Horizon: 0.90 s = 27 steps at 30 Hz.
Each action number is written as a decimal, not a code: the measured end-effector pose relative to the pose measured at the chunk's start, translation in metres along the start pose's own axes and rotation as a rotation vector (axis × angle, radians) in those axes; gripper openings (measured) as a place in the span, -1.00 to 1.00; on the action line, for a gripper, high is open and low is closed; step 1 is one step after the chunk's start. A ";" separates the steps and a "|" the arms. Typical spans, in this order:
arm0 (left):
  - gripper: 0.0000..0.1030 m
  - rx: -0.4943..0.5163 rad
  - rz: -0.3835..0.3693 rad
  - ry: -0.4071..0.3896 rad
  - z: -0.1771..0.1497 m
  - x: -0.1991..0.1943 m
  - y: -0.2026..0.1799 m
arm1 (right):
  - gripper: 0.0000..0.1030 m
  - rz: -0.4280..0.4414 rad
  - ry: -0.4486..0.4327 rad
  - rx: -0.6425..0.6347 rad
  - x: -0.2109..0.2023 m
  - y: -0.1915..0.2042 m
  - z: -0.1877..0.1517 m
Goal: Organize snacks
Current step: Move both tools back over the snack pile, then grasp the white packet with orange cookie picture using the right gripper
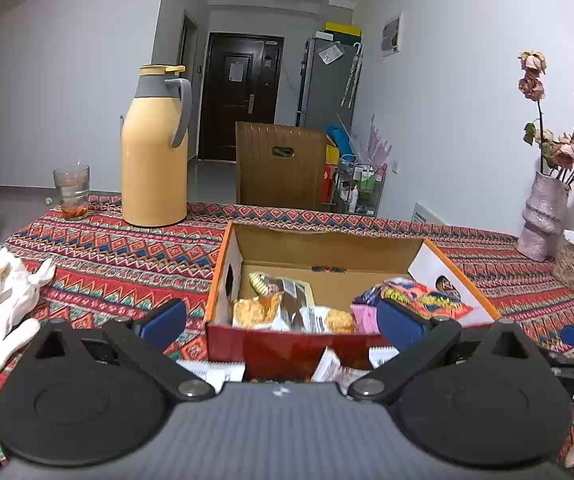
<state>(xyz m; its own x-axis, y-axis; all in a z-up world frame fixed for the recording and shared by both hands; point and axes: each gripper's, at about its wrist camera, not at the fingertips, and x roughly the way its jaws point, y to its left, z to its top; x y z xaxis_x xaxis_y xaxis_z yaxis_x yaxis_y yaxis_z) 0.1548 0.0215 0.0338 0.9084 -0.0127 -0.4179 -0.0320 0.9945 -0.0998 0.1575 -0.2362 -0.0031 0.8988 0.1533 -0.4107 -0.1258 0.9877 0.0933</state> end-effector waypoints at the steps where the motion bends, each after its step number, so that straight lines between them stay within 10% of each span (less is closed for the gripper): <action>1: 1.00 0.004 0.000 0.001 -0.003 -0.004 0.001 | 1.00 -0.001 0.011 -0.001 -0.004 0.000 -0.005; 27: 1.00 0.012 0.005 0.135 -0.076 -0.043 0.025 | 1.00 0.099 0.220 -0.024 -0.027 0.025 -0.073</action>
<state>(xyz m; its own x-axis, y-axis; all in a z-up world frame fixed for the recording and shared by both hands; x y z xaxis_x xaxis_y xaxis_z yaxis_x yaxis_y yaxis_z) 0.0829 0.0392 -0.0192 0.8440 -0.0206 -0.5359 -0.0308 0.9958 -0.0868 0.0993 -0.2137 -0.0556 0.7690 0.2500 -0.5883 -0.2209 0.9676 0.1224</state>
